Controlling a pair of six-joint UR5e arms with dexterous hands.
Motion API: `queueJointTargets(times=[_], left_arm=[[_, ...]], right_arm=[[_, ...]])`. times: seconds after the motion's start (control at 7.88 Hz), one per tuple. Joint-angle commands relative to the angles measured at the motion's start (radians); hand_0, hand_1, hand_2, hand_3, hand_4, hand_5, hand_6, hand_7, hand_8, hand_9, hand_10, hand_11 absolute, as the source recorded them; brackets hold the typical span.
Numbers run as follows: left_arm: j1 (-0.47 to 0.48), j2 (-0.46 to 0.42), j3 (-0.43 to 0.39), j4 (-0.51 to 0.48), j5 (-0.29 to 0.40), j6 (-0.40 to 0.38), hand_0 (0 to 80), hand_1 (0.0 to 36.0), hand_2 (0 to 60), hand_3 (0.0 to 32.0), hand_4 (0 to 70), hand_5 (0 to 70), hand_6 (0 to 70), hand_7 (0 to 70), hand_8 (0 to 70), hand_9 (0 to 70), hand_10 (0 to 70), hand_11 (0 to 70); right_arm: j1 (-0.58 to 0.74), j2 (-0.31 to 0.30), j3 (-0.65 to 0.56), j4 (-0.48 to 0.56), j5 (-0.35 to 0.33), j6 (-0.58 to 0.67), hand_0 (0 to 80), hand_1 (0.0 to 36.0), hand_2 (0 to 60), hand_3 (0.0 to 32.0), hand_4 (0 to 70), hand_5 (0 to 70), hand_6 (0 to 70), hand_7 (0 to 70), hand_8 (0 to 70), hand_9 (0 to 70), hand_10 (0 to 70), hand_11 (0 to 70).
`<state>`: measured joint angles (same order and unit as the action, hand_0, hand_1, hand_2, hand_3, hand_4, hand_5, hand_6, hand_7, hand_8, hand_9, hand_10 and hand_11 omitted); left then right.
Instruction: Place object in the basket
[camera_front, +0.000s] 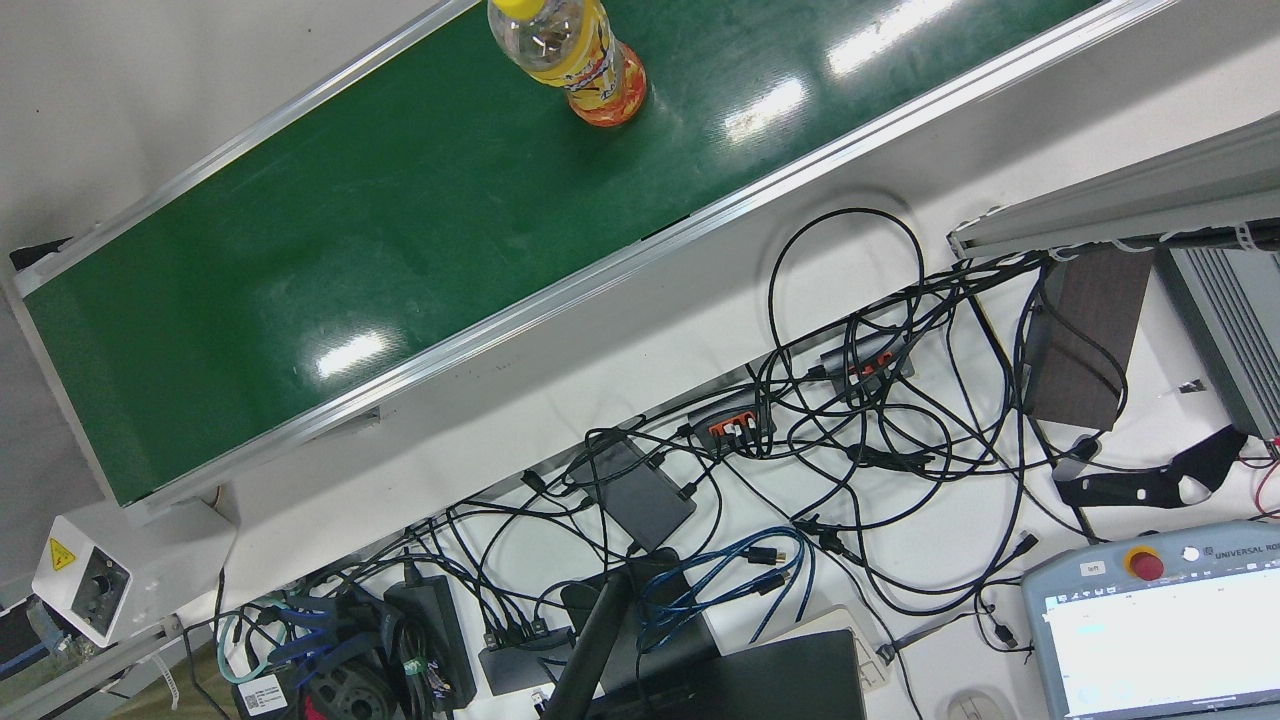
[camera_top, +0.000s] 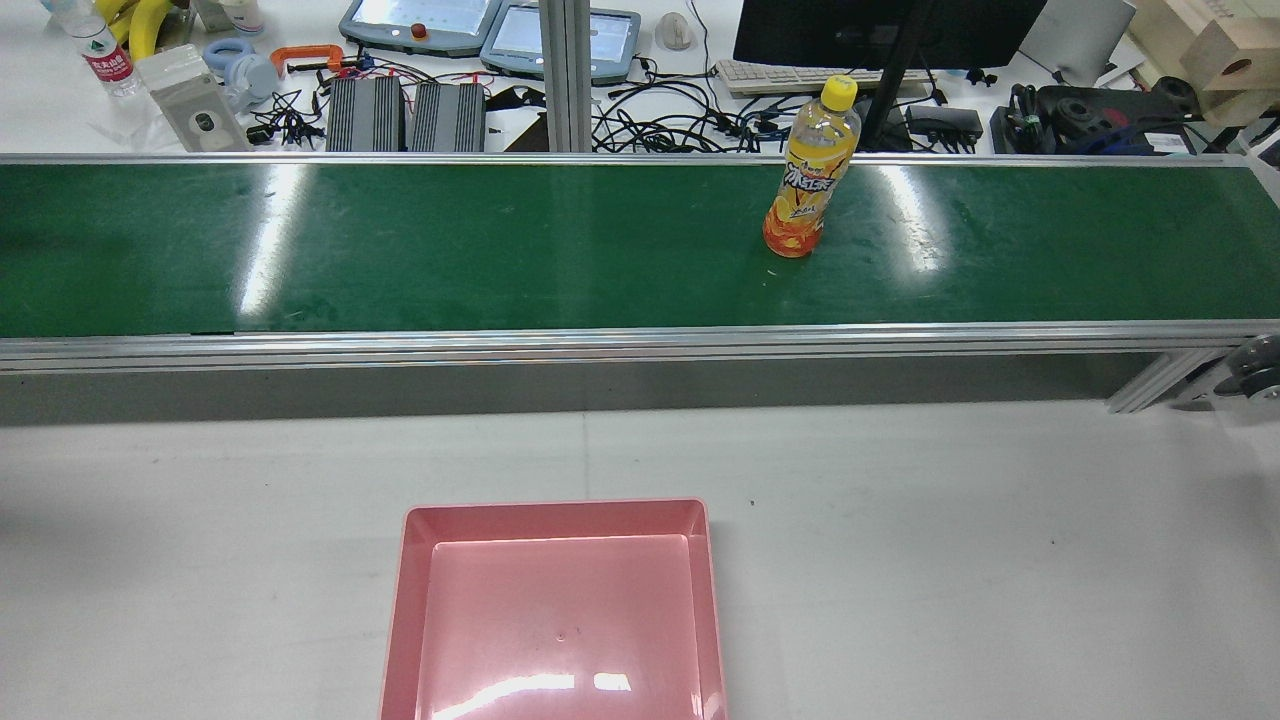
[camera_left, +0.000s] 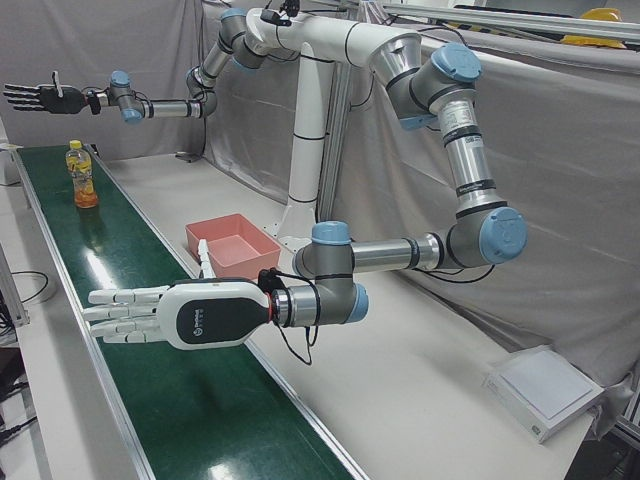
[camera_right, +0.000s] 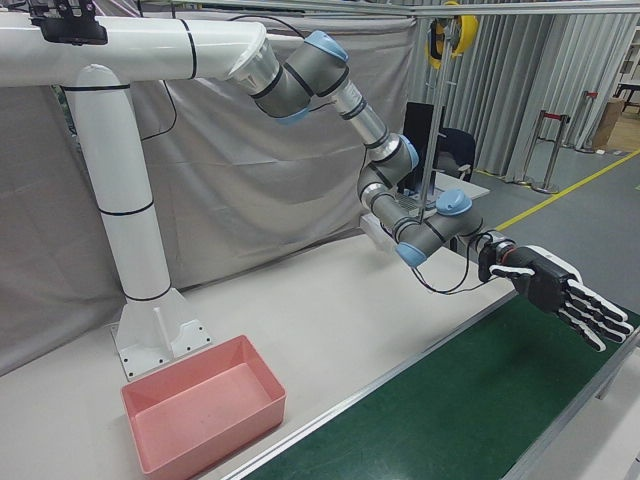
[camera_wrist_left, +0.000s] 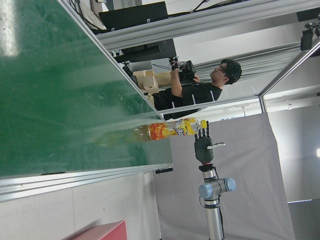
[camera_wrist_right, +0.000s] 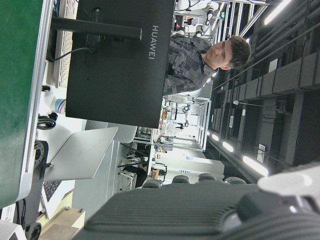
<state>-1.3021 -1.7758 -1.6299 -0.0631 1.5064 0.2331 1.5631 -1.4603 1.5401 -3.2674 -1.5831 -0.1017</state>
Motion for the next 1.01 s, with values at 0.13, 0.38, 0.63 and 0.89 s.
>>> queueJointTargets(times=[0.13, 0.38, 0.63, 0.89], left_arm=[[0.000, -0.001, -0.021, 0.026, 0.002, 0.000, 46.2, 9.2, 0.0, 0.0, 1.0, 6.9, 0.0, 0.0, 0.0, 0.0, 4.9, 8.5], [-0.002, -0.011, -0.021, 0.031, 0.002, -0.001, 46.2, 9.2, 0.0, 0.0, 0.8, 7.1, 0.0, 0.0, 0.0, 0.0, 5.1, 8.8], [0.000, -0.010, -0.021, 0.032, 0.002, 0.002, 46.1, 8.9, 0.0, 0.0, 0.3, 6.4, 0.0, 0.0, 0.0, 0.0, 5.1, 8.7], [0.000, -0.022, -0.022, 0.042, 0.003, 0.000, 46.3, 9.2, 0.0, 0.0, 0.2, 6.5, 0.0, 0.0, 0.0, 0.0, 5.7, 9.6]], right_arm=[[0.000, 0.000, 0.002, 0.000, 0.000, -0.001, 0.0, 0.0, 0.0, 0.0, 0.0, 0.0, 0.0, 0.0, 0.0, 0.0, 0.0, 0.0], [0.002, 0.000, 0.002, 0.000, 0.000, 0.000, 0.0, 0.0, 0.0, 0.0, 0.0, 0.0, 0.0, 0.0, 0.0, 0.0, 0.0, 0.0], [0.000, 0.000, 0.000, 0.000, 0.000, 0.000, 0.0, 0.0, 0.0, 0.0, 0.0, 0.0, 0.0, 0.0, 0.0, 0.0, 0.0, 0.0], [0.002, -0.002, 0.000, 0.000, 0.000, 0.000, 0.0, 0.0, 0.0, 0.0, 0.0, 0.0, 0.0, 0.0, 0.0, 0.0, 0.0, 0.0]])
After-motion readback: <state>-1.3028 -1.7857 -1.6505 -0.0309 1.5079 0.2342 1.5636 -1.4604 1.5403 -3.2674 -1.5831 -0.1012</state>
